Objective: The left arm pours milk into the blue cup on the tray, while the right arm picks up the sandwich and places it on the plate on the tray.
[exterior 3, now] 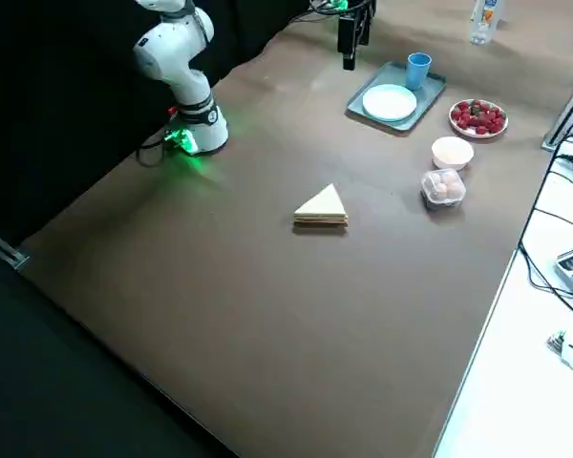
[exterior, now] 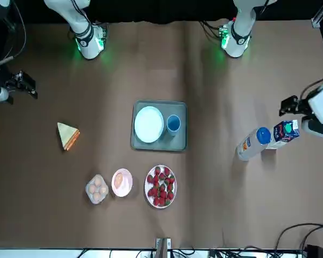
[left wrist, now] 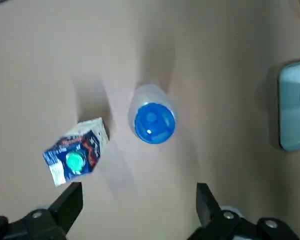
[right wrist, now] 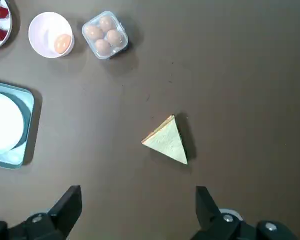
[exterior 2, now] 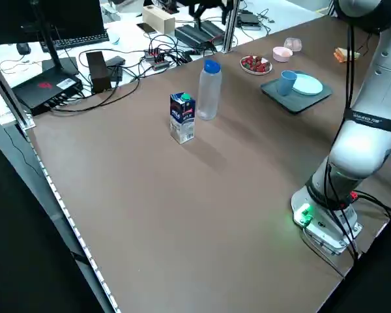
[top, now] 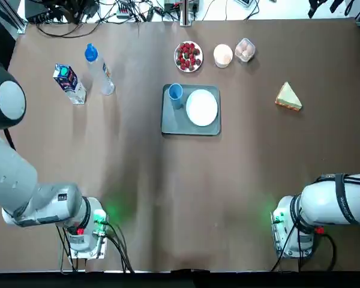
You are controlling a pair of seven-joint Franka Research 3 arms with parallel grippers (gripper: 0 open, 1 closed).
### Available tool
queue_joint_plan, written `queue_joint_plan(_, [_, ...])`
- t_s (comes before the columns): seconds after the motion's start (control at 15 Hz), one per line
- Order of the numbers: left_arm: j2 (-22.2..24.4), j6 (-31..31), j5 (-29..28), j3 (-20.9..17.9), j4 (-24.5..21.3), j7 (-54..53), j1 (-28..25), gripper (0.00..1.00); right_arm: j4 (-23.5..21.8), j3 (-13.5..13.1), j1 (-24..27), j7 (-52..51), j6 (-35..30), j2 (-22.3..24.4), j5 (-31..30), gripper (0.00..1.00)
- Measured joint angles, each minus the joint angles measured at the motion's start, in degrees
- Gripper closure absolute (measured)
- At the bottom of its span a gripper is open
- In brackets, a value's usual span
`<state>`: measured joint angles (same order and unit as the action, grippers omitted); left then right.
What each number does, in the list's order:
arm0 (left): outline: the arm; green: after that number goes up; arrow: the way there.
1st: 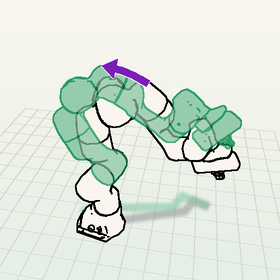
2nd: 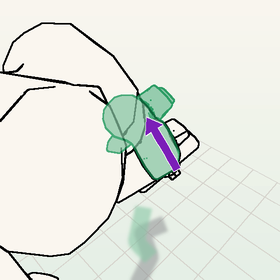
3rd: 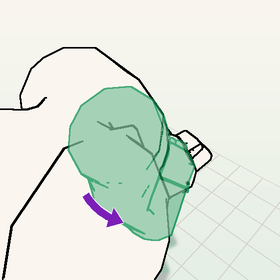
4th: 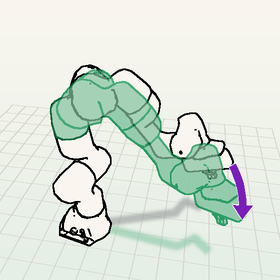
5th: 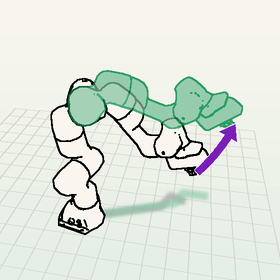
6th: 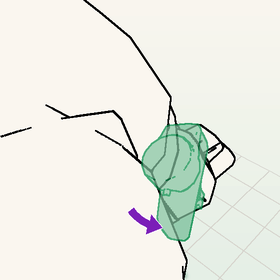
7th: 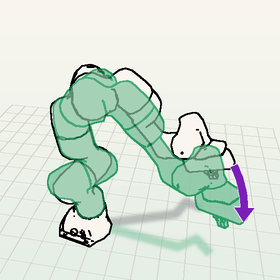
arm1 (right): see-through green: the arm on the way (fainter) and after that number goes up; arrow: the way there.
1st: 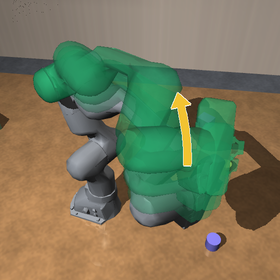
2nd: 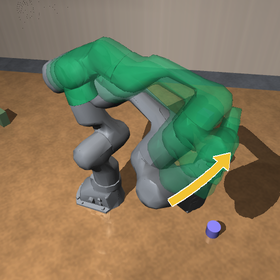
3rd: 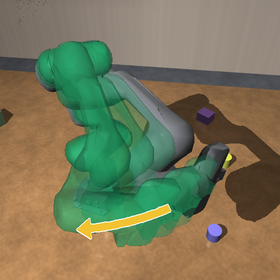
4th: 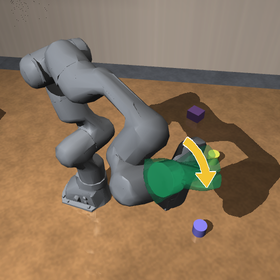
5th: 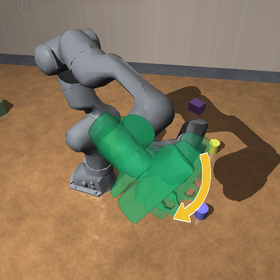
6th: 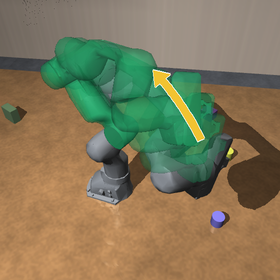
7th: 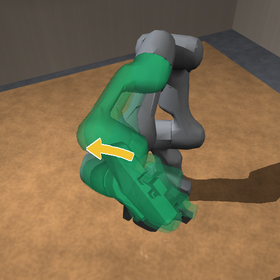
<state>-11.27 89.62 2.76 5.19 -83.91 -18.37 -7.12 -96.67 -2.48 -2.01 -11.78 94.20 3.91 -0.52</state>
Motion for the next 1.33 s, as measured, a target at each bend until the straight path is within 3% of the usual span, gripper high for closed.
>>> queue_joint_plan(0.4, [-2.86, 6.52, 6.16, -0.05, 0.03, -23.45, -6.82, 0.00, -0.78, 0.18, -0.94, -0.18, -0.50, -0.52, 0.19, 0.00])
queue_joint_plan(0.73, [-5.30, 6.82, 20.21, -0.11, -0.12, -48.11, -16.84, 0.00, -1.63, -0.03, -0.87, -0.16, 0.76, -3.86, 0.19, 0.00])
queue_joint_plan(1.0, [-10.15, 6.82, 27.85, -0.02, -0.17, -69.95, -25.23, 0.00, -1.90, -0.49, 1.09, -0.05, 4.39, -10.29, 0.17, 0.00])
queue_joint_plan(1.07, [-11.62, 6.79, 30.82, 0.05, -0.14, -78.95, -27.95, 0.00, -2.13, -0.58, 3.07, 0.01, 7.27, -14.58, 0.17, 0.00])
queue_joint_plan(1.33, [-17.51, 4.70, 38.50, 0.06, -0.43, -96.05, -32.96, 0.00, -2.41, -0.69, 7.11, -0.04, 12.35, -25.26, 0.19, 0.00])
